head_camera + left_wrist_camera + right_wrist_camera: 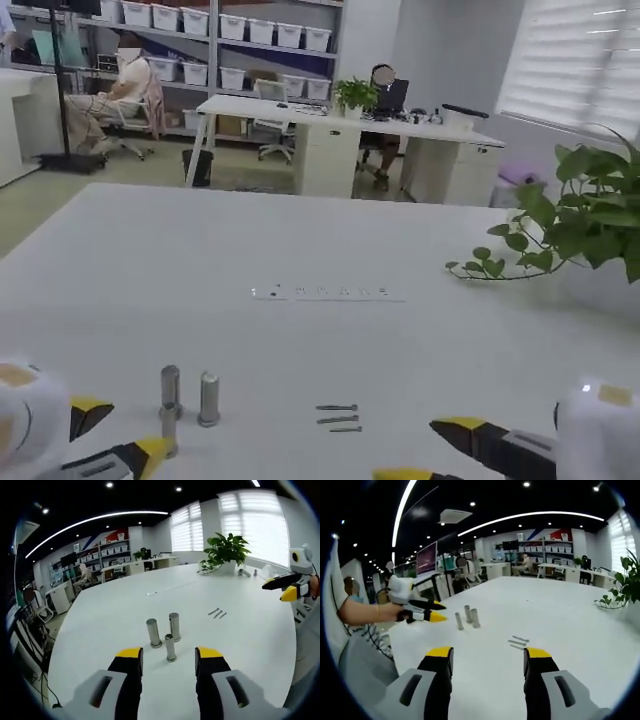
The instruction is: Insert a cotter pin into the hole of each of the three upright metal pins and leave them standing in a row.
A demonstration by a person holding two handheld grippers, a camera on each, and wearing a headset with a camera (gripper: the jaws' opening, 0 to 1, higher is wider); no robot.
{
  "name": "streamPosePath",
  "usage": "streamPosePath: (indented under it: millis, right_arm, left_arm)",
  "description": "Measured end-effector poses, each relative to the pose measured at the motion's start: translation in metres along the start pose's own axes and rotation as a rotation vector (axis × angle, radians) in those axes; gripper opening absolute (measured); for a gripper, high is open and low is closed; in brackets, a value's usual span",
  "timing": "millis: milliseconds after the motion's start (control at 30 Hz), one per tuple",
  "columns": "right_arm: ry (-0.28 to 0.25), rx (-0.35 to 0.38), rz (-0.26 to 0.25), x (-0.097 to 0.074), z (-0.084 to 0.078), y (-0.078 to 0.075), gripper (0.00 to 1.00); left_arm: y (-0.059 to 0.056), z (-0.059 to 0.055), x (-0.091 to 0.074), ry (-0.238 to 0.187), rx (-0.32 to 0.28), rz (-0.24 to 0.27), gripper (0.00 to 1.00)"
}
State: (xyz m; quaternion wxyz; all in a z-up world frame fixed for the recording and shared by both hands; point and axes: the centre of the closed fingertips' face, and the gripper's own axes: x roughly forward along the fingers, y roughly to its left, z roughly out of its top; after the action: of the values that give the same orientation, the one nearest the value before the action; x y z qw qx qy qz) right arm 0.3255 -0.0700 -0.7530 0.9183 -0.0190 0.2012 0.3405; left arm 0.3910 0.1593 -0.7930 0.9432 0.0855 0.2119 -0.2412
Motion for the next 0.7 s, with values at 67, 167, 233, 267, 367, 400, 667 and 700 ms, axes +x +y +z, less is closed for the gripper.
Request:
streamPosePath:
  millis: [67, 167, 233, 267, 367, 400, 667, 700]
  right_arm:
    - [0.002, 0.001, 0.001, 0.002, 0.000, -0.001, 0.58]
    - [0.002, 0.001, 0.004, 0.005, 0.001, -0.001, 0.58]
    - [0.006, -0.001, 0.006, 0.007, 0.000, 0.000, 0.57]
    - [0.007, -0.002, 0.007, 0.008, 0.000, 0.000, 0.57]
    - [0.011, 0.001, 0.013, 0.012, -0.002, 0.000, 0.57]
    - [0.015, 0.000, 0.015, 0.014, -0.003, 0.000, 0.56]
    - [0.034, -0.010, 0.027, 0.022, -0.007, 0.000, 0.55]
    - [0.035, -0.011, 0.026, 0.022, -0.007, 0.000, 0.55]
  left_arm:
    - [0.001, 0.000, 0.006, 0.002, 0.006, -0.001, 0.38]
    - [0.006, -0.001, 0.015, 0.002, 0.001, -0.008, 0.36]
    - [0.007, 0.000, 0.019, 0.001, -0.009, -0.014, 0.35]
    - [0.007, 0.000, 0.021, 0.000, -0.009, -0.017, 0.34]
    - [0.004, -0.003, 0.025, 0.008, 0.000, -0.031, 0.30]
    - [0.003, -0.004, 0.027, 0.011, 0.004, -0.036, 0.29]
    - [-0.002, -0.015, 0.037, 0.038, 0.015, -0.068, 0.24]
    - [-0.003, -0.015, 0.038, 0.039, 0.016, -0.070, 0.23]
